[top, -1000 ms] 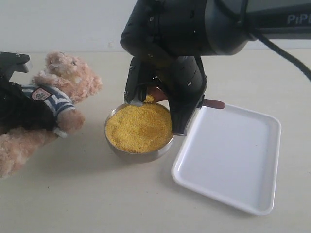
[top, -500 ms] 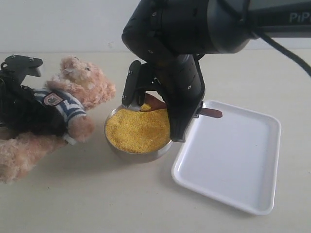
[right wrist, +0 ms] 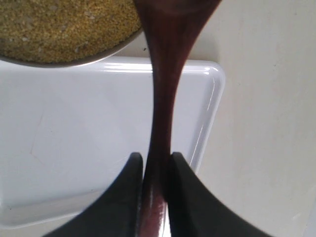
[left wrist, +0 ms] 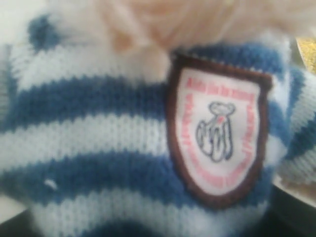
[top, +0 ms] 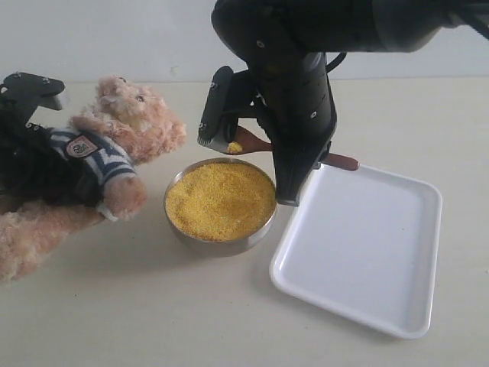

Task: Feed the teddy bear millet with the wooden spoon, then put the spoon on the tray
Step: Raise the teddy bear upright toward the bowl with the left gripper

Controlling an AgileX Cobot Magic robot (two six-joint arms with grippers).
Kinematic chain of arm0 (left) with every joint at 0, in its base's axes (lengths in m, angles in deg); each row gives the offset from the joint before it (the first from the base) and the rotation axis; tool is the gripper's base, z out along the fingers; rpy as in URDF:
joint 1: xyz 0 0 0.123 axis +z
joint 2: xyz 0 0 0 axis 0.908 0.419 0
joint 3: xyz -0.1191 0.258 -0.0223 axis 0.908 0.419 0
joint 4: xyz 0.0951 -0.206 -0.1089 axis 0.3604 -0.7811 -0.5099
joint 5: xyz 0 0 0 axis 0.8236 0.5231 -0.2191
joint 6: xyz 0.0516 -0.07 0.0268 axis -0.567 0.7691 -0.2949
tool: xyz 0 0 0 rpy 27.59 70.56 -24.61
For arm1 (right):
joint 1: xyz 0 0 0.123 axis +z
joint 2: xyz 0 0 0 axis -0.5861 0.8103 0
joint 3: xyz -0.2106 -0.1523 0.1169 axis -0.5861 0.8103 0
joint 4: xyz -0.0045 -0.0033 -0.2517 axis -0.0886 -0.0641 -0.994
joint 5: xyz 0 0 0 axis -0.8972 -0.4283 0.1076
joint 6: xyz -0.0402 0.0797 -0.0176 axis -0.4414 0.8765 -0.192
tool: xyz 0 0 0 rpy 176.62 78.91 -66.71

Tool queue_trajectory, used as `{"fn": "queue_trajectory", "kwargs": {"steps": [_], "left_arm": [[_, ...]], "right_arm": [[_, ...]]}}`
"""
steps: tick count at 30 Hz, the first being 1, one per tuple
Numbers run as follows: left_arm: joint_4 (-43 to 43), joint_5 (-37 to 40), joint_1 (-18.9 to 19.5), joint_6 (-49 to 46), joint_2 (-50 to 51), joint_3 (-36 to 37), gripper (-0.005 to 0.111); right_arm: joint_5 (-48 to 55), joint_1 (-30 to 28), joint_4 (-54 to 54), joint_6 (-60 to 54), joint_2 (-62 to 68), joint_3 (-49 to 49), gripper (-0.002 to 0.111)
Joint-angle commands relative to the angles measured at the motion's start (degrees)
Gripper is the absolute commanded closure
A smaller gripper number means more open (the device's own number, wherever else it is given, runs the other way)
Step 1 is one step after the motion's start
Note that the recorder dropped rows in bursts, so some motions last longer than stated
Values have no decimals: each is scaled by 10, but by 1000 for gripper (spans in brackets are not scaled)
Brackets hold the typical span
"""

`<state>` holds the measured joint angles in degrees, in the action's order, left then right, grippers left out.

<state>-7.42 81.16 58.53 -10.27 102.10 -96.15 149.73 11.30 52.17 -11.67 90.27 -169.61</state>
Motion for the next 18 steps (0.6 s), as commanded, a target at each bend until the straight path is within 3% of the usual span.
{"fn": "queue_trajectory", "kwargs": {"steps": [1, 18], "left_arm": [[8, -6, -7, -3, -7, 2, 103], [5, -9, -31, -14, 14, 0, 103]], "right_arm": [[2, -3, 2, -3, -9, 0, 109], [2, -3, 6, -15, -9, 0, 109]]}}
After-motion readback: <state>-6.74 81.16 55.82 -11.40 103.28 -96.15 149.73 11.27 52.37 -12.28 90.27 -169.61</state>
